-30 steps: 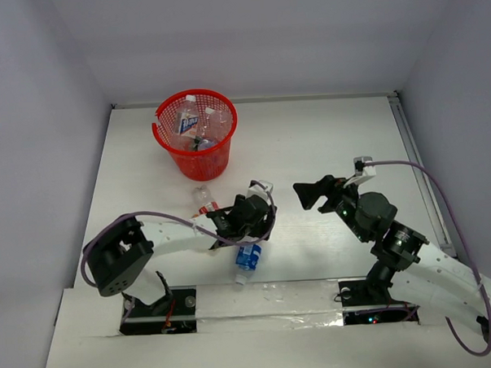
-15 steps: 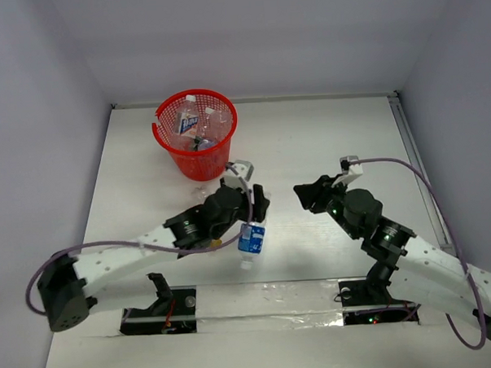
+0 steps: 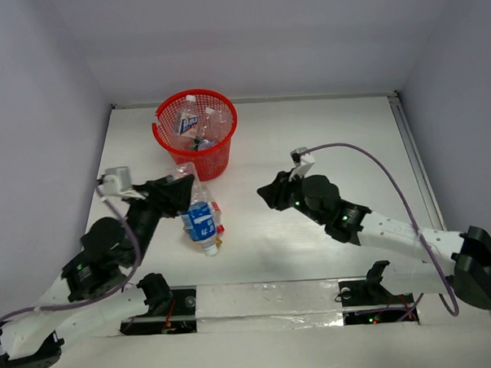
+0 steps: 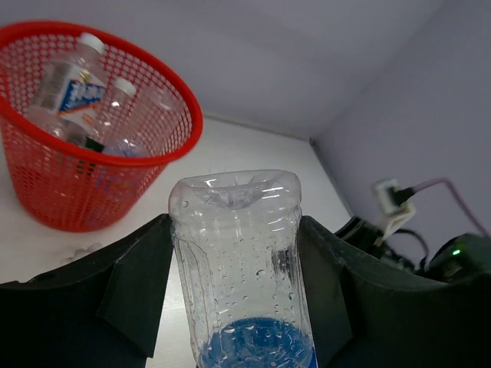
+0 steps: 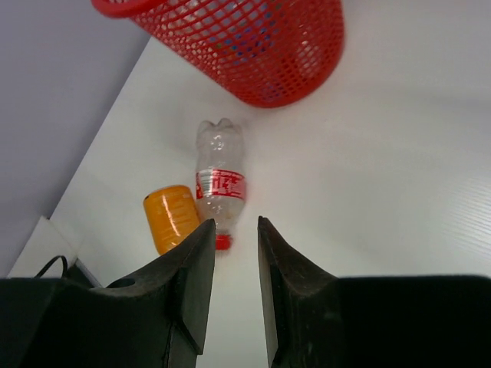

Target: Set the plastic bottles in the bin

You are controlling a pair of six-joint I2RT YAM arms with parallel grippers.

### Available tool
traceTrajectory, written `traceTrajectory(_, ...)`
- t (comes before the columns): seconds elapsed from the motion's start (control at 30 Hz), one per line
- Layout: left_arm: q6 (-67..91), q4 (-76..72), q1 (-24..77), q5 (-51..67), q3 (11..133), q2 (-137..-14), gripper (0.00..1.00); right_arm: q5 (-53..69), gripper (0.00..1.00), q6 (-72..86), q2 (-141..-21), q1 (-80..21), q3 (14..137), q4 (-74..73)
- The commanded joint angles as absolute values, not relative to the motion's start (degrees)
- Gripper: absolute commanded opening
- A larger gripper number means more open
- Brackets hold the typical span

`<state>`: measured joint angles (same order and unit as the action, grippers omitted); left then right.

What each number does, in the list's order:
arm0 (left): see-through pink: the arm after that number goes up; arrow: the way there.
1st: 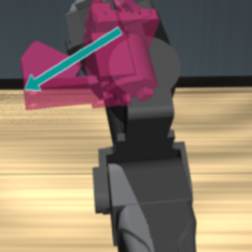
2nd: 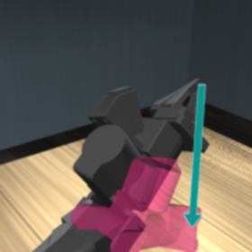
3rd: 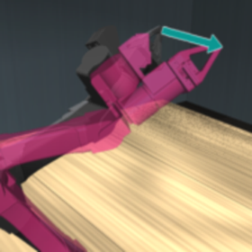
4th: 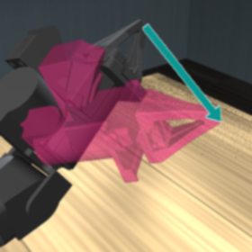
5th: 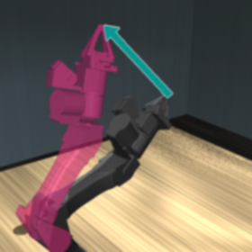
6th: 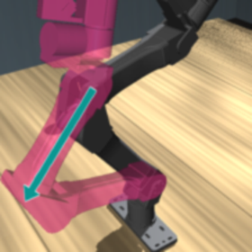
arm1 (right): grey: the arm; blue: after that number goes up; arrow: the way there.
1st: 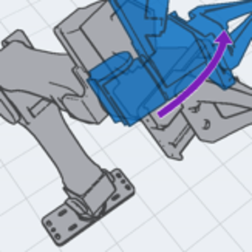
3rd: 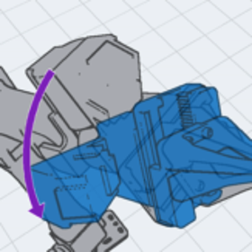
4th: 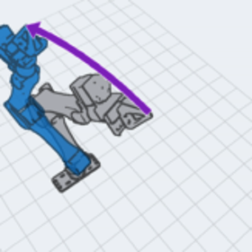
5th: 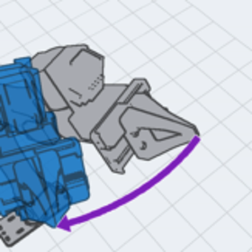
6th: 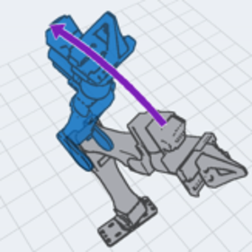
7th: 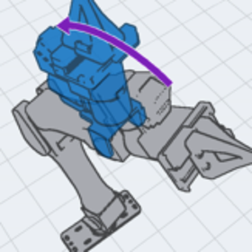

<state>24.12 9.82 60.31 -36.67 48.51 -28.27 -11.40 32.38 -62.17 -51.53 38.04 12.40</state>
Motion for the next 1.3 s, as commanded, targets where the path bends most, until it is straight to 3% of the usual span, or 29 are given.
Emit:
traceTrajectory(0.0,22.24,10.64,60.47,-43.15,52.47,-23.04,0.37,-7.65,0.34,30.85,-69.06,-55.36,43.85,18.45)
traceTrajectory(0.17,20.22,8.45,60.47,-45.61,55.02,-19.43,0.37,-8.88,0.36,30.5,-80.66,-61.51,51.31,18.72)
traceTrajectory(0.27,18.46,6.6,60.47,-46.14,55.81,-19.16,0.37,-10.02,0.53,29.71,-87.78,-64.86,57.2,17.67)
traceTrajectory(0.3,17.94,6.24,60.47,-46.4,56.16,-19.16,0.37,-10.11,0.64,29.36,-91.11,-65.56,58.87,15.75)
traceTrajectory(0.4,15.65,4.49,60.47,-47.02,57.13,-19.25,0.37,-11.42,0.77,27.34,-95.87,-67.32,65.73,11.45)
traceTrajectory(0.47,14.33,3.96,60.47,-47.28,57.92,-19.51,0.37,-12.56,0.81,25.76,-100.09,-68.64,70.2,9.41)
traceTrajectory(0.7,12.22,2.29,60.47,-48.16,58.62,-19.42,0.36,-13.62,0.82,22.5,-109.33,-68.64,78.92,2.64)
traceTrajectory(1.27,2.38,-1.92,60.47,-52.2,64.51,-28.82,0.36,-8.44,0.8,21.36,-119.35,-70.75,85.52,0.26)
